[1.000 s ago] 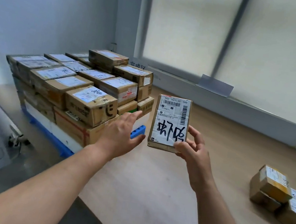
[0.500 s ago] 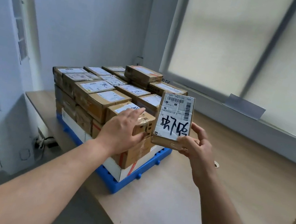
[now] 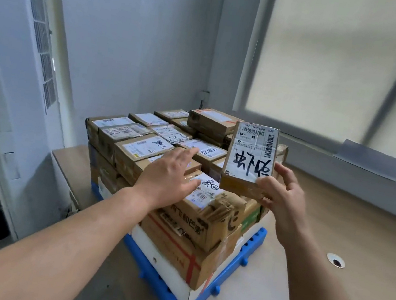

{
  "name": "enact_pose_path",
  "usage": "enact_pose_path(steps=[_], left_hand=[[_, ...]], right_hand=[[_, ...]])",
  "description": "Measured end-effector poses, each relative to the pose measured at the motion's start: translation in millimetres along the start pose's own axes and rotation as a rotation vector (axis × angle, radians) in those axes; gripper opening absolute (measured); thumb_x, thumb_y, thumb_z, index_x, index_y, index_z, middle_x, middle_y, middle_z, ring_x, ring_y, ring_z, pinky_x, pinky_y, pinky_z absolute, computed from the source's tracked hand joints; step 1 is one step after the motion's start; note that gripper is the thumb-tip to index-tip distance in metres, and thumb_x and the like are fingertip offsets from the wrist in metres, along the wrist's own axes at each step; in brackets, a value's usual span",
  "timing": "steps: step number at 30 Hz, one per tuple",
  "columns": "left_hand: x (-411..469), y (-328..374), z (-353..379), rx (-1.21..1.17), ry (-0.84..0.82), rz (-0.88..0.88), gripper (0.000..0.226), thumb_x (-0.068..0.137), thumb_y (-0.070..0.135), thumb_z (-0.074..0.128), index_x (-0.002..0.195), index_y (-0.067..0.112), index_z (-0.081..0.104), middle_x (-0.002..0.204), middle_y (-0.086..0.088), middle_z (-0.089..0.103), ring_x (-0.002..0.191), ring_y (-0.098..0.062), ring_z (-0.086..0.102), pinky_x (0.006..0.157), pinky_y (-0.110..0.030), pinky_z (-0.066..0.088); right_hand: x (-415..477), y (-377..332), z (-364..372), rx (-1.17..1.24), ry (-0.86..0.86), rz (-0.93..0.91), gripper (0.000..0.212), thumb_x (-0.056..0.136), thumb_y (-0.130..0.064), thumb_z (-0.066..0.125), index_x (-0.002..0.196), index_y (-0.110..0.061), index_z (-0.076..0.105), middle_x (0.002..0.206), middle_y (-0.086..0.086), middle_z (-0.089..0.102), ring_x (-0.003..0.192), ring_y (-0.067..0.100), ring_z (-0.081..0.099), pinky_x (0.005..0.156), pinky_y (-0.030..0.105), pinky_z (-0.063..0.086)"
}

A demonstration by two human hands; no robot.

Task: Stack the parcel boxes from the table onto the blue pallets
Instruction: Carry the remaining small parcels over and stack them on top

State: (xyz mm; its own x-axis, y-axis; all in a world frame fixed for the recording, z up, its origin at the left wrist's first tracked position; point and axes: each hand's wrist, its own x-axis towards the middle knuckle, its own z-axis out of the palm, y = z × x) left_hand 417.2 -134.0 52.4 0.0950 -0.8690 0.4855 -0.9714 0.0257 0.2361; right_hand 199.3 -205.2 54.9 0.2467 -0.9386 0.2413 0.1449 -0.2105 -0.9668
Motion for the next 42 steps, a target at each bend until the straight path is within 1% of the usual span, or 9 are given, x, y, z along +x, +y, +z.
enact_pose_path(steps=[2, 7, 13, 20, 24, 28, 33, 37, 42], left_hand=[[20, -10, 4, 0.017, 0.009, 0.013, 0.07, 0.091, 0.047, 0.053, 0.148, 0.024, 0.02, 0.148, 0.002, 0.035, 0.135, -0.016, 0.034, 0.103, -0.033, 0.039], [65, -19, 18, -0.011, 0.025, 0.085, 0.07, 0.09, 0.045, 0.055, 0.148, 0.023, 0.023, 0.147, 0.001, 0.037, 0.135, -0.015, 0.034, 0.104, -0.033, 0.037], [102, -23, 37, -0.076, -0.006, 0.189, 0.077, 0.086, 0.052, 0.057, 0.148, 0.023, 0.021, 0.144, 0.002, 0.04, 0.132, -0.013, 0.038, 0.1, -0.035, 0.043], [131, -24, 52, -0.322, -0.189, 0.248, 0.093, 0.078, 0.058, 0.064, 0.151, 0.024, 0.017, 0.149, 0.003, 0.037, 0.134, -0.012, 0.038, 0.109, -0.038, 0.036], [142, -27, 62, -0.496, -0.231, 0.27, 0.084, 0.08, 0.051, 0.066, 0.149, 0.027, 0.024, 0.14, 0.007, 0.049, 0.124, -0.011, 0.047, 0.105, -0.037, 0.041], [151, -38, 68, -0.581, -0.245, 0.268, 0.076, 0.084, 0.04, 0.067, 0.147, 0.028, 0.026, 0.135, 0.007, 0.053, 0.117, -0.01, 0.052, 0.099, -0.03, 0.045], [162, -49, 76, -0.608, -0.297, 0.266, 0.067, 0.087, 0.034, 0.065, 0.144, 0.031, 0.031, 0.125, 0.01, 0.057, 0.108, -0.009, 0.055, 0.095, -0.027, 0.045], [168, -52, 79, -0.64, -0.309, 0.292, 0.06, 0.087, 0.031, 0.066, 0.14, 0.034, 0.038, 0.117, 0.014, 0.059, 0.096, -0.003, 0.057, 0.085, -0.02, 0.044], [177, -52, 71, -0.647, -0.196, 0.337, 0.058, 0.085, 0.028, 0.068, 0.137, 0.031, 0.043, 0.107, 0.012, 0.063, 0.086, -0.001, 0.06, 0.076, -0.009, 0.043]], right_hand=[[16, -2, 3, 0.012, 0.012, -0.013, 0.063, 0.061, -0.022, 0.065, 0.123, -0.024, 0.049, 0.098, 0.003, 0.071, 0.071, 0.008, 0.071, 0.054, 0.018, 0.051], [52, 3, -2, -0.015, 0.11, -0.008, 0.056, 0.076, -0.016, 0.072, 0.126, -0.021, 0.048, 0.098, 0.002, 0.069, 0.068, 0.005, 0.069, 0.051, 0.019, 0.049], [83, 14, -4, -0.078, 0.171, 0.062, 0.043, 0.086, -0.022, 0.064, 0.126, -0.022, 0.05, 0.105, 0.007, 0.07, 0.092, 0.024, 0.066, 0.071, 0.034, 0.051], [94, 13, 22, -0.175, 0.223, 0.082, 0.04, 0.086, -0.031, 0.062, 0.124, -0.024, 0.051, 0.106, 0.003, 0.068, 0.09, 0.02, 0.064, 0.058, 0.024, 0.05], [97, 20, 34, -0.312, 0.29, 0.076, 0.049, 0.077, -0.052, 0.059, 0.121, -0.032, 0.053, 0.109, -0.003, 0.067, 0.096, 0.018, 0.064, 0.081, 0.039, 0.057], [98, 25, 45, -0.444, 0.257, 0.09, 0.074, 0.076, -0.058, 0.066, 0.141, -0.031, 0.042, 0.12, -0.007, 0.064, 0.097, 0.007, 0.064, 0.083, 0.033, 0.057], [102, 31, 55, -0.671, 0.288, 0.123, 0.082, 0.076, -0.035, 0.075, 0.146, -0.036, 0.032, 0.117, -0.01, 0.062, 0.109, 0.013, 0.058, 0.093, 0.041, 0.051], [104, 36, 60, -0.724, 0.34, 0.107, 0.08, 0.07, -0.035, 0.072, 0.141, -0.04, 0.037, 0.115, -0.009, 0.065, 0.109, 0.019, 0.059, 0.093, 0.045, 0.05], [108, 26, 62, -0.727, 0.365, 0.06, 0.068, 0.079, -0.026, 0.072, 0.139, -0.035, 0.041, 0.121, -0.009, 0.064, 0.11, 0.014, 0.058, 0.096, 0.041, 0.049]])
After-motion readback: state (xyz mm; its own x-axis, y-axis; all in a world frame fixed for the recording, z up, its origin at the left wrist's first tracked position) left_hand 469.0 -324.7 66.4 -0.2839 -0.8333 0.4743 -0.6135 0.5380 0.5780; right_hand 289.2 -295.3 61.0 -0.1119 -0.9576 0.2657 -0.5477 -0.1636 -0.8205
